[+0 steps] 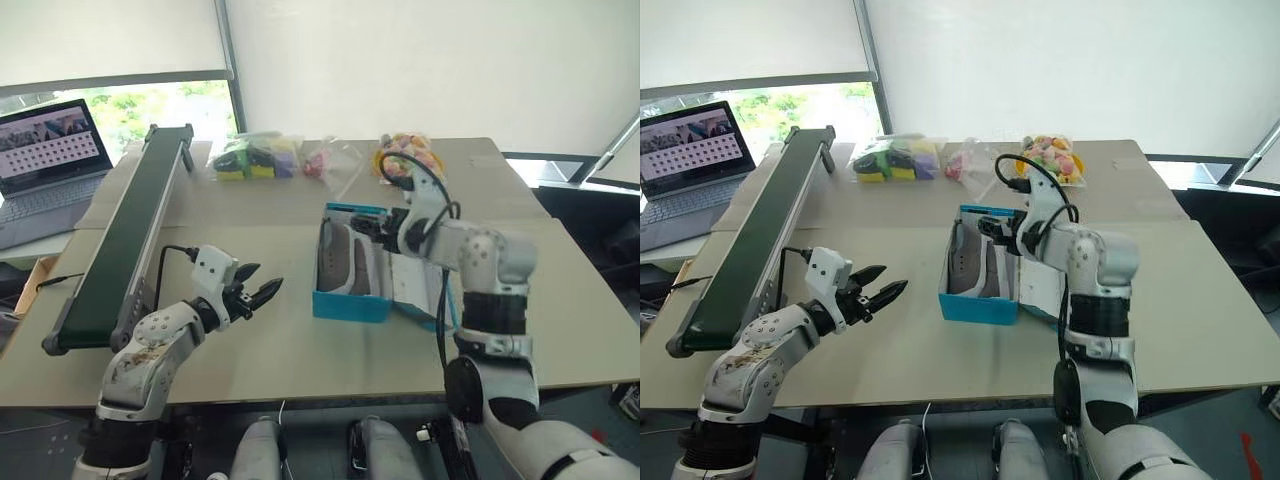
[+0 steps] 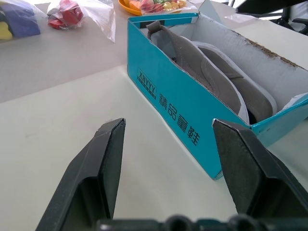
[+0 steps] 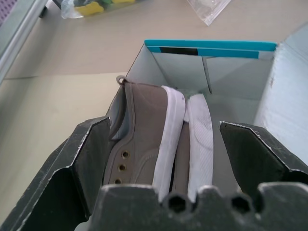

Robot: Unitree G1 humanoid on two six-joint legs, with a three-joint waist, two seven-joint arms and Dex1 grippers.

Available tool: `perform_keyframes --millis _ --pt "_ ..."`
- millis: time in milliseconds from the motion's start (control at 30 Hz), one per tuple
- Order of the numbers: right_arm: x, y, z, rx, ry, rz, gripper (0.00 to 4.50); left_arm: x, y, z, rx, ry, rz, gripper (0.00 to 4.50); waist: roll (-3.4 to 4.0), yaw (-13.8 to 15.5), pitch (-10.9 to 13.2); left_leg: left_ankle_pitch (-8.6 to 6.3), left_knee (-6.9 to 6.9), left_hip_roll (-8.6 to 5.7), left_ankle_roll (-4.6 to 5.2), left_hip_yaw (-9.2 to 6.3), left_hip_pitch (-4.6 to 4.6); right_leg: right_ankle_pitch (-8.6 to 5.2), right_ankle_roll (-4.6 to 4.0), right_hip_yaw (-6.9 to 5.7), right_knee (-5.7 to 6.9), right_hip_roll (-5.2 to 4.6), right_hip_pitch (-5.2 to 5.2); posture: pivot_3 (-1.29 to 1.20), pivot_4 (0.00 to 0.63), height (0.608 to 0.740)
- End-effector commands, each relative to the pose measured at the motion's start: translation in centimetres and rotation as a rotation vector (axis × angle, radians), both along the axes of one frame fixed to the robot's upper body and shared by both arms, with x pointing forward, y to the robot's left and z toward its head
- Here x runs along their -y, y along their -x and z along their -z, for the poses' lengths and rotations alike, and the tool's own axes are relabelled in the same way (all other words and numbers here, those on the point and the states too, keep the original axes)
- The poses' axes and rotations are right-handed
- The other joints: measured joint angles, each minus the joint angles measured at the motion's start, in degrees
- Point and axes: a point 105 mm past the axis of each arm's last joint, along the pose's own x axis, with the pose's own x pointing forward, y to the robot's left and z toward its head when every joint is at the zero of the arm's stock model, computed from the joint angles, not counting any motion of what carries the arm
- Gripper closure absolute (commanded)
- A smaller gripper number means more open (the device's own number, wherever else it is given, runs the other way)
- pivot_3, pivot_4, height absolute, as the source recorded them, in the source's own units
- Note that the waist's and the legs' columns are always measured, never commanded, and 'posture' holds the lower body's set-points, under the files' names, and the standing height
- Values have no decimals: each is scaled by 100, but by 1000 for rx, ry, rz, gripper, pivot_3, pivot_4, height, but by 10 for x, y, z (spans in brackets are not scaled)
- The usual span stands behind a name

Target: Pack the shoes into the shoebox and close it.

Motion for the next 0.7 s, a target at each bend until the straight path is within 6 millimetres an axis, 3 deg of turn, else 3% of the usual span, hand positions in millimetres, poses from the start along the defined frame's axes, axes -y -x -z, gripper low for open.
perform_keyframes --millis 33,133,233,300,400,433,567,700 --pt "1 22 -41 175 -84 -82 868 0 -2 -15 63 -6 24 1443 7 11 6 0 -1 0 0 0 -1 0 0 0 -1 0 -2 0 150 681" --pt "-1 62 -52 213 -176 -287 1924 -2 -5 -15 63 -14 49 1443 11 21 10 0 -4 2 0 -1 -1 0 0 -1 -2 2 -4 0 150 681" --pt "0 99 -50 212 -197 -458 2926 -3 -8 -14 60 -27 68 1443 14 50 12 -1 -9 2 -1 -9 1 -2 -3 -3 -8 4 -2 0 150 681" --pt "4 120 -39 176 -185 -541 3523 -2 -10 -14 61 -30 82 1443 15 72 17 -2 -10 1 -3 -10 0 -2 -3 -3 -19 1 1 0 150 681" --pt "14 146 -5 32 -109 -572 4452 2 -13 -15 62 -33 109 1443 19 103 38 -6 -12 -4 -8 -23 3 -3 -3 -12 -46 -7 25 0 150 681" --pt "16 149 2 -1 -97 -559 4452 3 -14 -15 63 -33 114 1443 21 92 48 -7 -17 -6 -9 -29 5 -3 -3 -16 -63 -9 38 0 150 681" --pt "33 150 63 -244 157 -386 4452 8 -17 -18 64 -32 141 1443 24 42 65 -9 -50 -18 -5 -54 31 2 6 -15 -121 -26 58 0 150 681" --pt "51 131 91 -312 215 -173 4452 10 -19 -18 61 -34 153 1443 19 24 81 -9 -65 -24 -5 -58 38 3 8 -21 -130 -29 61 0 150 681"
